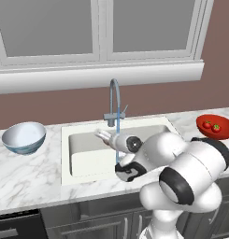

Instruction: Pick the tomatos from the sink and place them in one bowl. Place the peach in the other bowl. Then turn off the sink faucet.

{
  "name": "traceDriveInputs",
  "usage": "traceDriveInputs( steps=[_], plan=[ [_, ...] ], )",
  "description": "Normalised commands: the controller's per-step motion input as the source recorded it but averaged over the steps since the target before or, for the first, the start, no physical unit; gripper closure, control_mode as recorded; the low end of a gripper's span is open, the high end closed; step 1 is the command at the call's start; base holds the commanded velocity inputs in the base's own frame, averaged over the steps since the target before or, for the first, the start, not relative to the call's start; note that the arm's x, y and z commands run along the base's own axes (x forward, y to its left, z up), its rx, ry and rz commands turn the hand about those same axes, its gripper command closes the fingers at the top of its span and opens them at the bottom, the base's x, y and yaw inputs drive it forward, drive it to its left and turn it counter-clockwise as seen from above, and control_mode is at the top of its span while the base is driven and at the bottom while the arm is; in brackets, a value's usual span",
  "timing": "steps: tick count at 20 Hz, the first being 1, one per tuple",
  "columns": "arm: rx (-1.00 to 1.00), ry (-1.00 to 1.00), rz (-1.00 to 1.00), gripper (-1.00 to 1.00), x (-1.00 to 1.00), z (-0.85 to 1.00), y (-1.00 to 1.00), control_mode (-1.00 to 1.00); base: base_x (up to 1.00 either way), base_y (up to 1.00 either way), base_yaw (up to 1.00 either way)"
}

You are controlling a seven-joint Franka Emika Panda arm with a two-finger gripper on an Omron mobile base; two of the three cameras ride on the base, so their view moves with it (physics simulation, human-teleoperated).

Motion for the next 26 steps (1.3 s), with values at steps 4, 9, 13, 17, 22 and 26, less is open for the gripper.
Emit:
traceDriveInputs(
  steps=[4, 9, 13, 17, 22, 26],
  plan=[
    [-0.15, 0.23, 0.00, 1.00, 0.01, 1.00, 0.34, -1.00, 0.00, 0.00, 0.00],
    [-0.22, 0.29, 0.00, 1.00, 0.00, 1.00, 0.09, -1.00, 0.00, 0.00, 0.00],
    [-0.23, 0.28, 0.00, 1.00, 0.00, 1.00, 0.01, -1.00, 0.00, 0.00, 0.00],
    [-0.26, 0.30, 0.00, 1.00, -0.21, 1.00, 0.00, -1.00, 0.00, 0.00, 0.00],
    [-0.27, 0.38, 0.00, 1.00, -0.36, 0.72, 0.06, -1.00, 0.00, 0.00, 0.00],
    [-0.08, 0.18, 0.02, 1.00, -0.29, 0.25, 0.21, -1.00, 0.00, 0.00, 0.00]
  ],
)
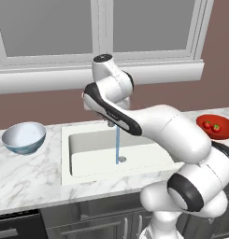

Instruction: Pick the tomatos from the sink and place them in one bowl. Place the peach in the other bowl. Then turn off the sink faucet.

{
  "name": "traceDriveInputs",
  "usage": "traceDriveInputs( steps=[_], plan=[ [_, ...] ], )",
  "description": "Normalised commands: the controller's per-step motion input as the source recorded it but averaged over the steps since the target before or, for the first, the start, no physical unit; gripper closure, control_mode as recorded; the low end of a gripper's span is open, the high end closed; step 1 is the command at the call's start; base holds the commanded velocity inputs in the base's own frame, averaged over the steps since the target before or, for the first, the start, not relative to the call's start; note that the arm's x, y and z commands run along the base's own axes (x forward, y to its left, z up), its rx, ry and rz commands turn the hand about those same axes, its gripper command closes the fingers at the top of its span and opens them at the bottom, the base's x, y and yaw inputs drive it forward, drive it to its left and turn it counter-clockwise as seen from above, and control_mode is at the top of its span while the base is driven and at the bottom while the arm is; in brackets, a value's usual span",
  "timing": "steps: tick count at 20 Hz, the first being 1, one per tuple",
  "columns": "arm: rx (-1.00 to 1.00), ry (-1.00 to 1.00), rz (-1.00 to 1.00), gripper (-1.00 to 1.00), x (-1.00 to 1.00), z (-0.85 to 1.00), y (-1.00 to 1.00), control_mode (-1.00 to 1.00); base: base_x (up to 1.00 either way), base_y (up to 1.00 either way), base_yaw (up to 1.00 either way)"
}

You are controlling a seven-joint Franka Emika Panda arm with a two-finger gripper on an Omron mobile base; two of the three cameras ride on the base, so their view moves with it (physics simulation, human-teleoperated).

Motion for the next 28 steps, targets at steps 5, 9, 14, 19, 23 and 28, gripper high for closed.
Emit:
traceDriveInputs(
  steps=[5, 9, 14, 19, 23, 28],
  plan=[
    [0.00, -0.02, 0.07, 1.00, -0.34, 0.00, 0.13, -1.00, 0.00, 0.00, 0.00],
    [0.09, -0.16, 0.09, 1.00, -0.35, -0.27, 0.05, -1.00, 0.00, 0.00, 0.00],
    [0.20, -0.25, 0.11, 1.00, -0.14, -0.49, 0.07, -1.00, 0.00, 0.00, 0.00],
    [0.25, -0.11, 0.08, 1.00, 0.00, -0.18, 0.16, -1.00, 0.00, 0.00, 0.00],
    [0.17, 0.01, 0.01, 1.00, 0.00, 0.17, 0.26, -1.00, 0.00, 0.00, 0.00],
    [0.09, 0.07, 0.00, 1.00, 0.00, 0.31, 0.36, -1.00, 0.00, 0.00, 0.00]
  ],
)
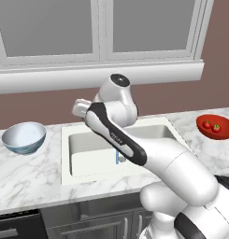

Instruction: Pick the tomatos from the sink and place them in one bowl. Place the peach in the other bowl. Then turn off the sink faucet.

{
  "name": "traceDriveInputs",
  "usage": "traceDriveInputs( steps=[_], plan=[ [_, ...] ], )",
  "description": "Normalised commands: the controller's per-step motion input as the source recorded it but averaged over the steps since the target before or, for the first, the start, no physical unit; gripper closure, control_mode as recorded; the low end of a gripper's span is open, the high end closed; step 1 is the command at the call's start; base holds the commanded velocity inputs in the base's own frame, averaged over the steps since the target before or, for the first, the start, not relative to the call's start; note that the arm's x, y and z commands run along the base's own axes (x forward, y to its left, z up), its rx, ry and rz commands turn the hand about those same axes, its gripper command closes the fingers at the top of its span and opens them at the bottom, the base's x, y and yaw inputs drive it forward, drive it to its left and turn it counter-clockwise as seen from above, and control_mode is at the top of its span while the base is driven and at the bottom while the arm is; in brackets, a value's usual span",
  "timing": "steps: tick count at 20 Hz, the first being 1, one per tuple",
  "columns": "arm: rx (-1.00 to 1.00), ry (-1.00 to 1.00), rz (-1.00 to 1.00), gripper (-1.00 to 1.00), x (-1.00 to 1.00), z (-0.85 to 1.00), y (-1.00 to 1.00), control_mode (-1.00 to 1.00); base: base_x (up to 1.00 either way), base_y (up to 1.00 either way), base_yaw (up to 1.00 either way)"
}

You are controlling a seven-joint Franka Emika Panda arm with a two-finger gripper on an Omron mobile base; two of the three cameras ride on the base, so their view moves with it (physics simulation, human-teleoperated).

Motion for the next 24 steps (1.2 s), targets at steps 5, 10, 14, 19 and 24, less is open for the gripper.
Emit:
traceDriveInputs(
  steps=[5, 10, 14, 19, 24],
  plan=[
    [0.05, 0.05, 0.00, 1.00, 0.00, 0.15, 0.43, -1.00, 0.00, 0.00, 0.00],
    [0.04, 0.03, 0.00, 1.00, 0.00, 0.01, 0.46, -1.00, 0.00, 0.00, 0.00],
    [0.03, 0.00, 0.00, 1.00, 0.00, 0.00, 0.42, -1.00, 0.00, 0.00, 0.00],
    [0.00, 0.00, 0.00, 1.00, 0.00, 0.00, 0.45, -1.00, 0.00, 0.00, 0.00],
    [0.00, 0.00, 0.00, 1.00, 0.10, -0.09, 0.38, -1.00, 0.00, 0.00, 0.00]
  ],
)
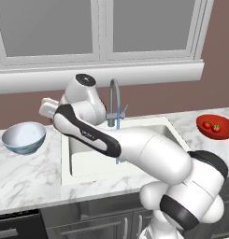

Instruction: Pick the tomatos from the sink and place them in one bowl. Place the peach in the other bowl. Then turn off the sink faucet.

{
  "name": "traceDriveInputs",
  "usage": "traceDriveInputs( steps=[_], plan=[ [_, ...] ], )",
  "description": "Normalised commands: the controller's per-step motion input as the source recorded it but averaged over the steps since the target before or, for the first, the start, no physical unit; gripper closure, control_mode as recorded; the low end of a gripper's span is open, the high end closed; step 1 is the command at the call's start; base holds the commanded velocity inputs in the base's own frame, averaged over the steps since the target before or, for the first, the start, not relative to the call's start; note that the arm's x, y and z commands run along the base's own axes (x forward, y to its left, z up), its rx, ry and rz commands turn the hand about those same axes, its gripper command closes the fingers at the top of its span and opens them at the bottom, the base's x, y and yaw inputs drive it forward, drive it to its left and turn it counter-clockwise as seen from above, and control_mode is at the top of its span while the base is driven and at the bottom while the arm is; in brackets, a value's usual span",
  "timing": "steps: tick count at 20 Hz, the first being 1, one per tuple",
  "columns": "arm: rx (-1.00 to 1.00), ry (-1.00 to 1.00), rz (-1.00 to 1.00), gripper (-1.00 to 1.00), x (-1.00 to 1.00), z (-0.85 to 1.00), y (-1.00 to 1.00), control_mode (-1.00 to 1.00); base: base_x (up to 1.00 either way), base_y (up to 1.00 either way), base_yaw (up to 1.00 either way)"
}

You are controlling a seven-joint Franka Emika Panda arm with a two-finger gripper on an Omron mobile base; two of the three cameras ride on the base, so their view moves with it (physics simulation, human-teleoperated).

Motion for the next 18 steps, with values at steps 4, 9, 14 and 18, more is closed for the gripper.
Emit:
traceDriveInputs(
  steps=[4, 9, 14, 18],
  plan=[
    [0.00, 0.00, 0.00, 1.00, 0.26, -0.15, 0.30, -1.00, 0.00, 0.00, 0.00],
    [0.00, -0.01, -0.05, 1.00, 0.24, -0.17, 0.20, -1.00, 0.00, 0.00, 0.00],
    [0.00, 0.00, -0.07, 1.00, 0.24, -0.17, 0.32, -1.00, 0.00, 0.00, 0.00],
    [0.00, 0.00, -0.08, 1.00, 0.22, -0.03, 0.32, -1.00, 0.00, 0.00, 0.00]
  ],
)
